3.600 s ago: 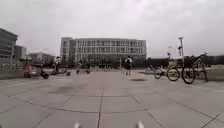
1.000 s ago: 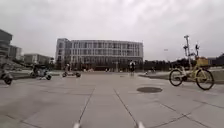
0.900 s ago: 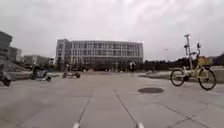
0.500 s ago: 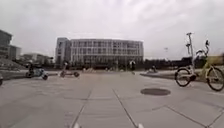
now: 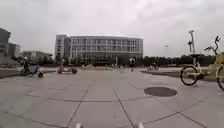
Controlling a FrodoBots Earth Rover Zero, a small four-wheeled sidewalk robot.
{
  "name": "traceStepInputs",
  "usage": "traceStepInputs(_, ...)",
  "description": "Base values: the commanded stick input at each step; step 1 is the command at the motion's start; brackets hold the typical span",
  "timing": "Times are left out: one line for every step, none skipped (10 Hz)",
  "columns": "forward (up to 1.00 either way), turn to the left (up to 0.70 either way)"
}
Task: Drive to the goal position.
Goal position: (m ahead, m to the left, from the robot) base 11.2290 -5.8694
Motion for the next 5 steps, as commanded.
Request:
traceStepInputs(0.85,0.0)
traceStepInputs(0.85,0.0)
traceStepInputs(0.85,0.0)
traceStepInputs(0.85,0.0)
traceStepInputs(0.85,0.0)
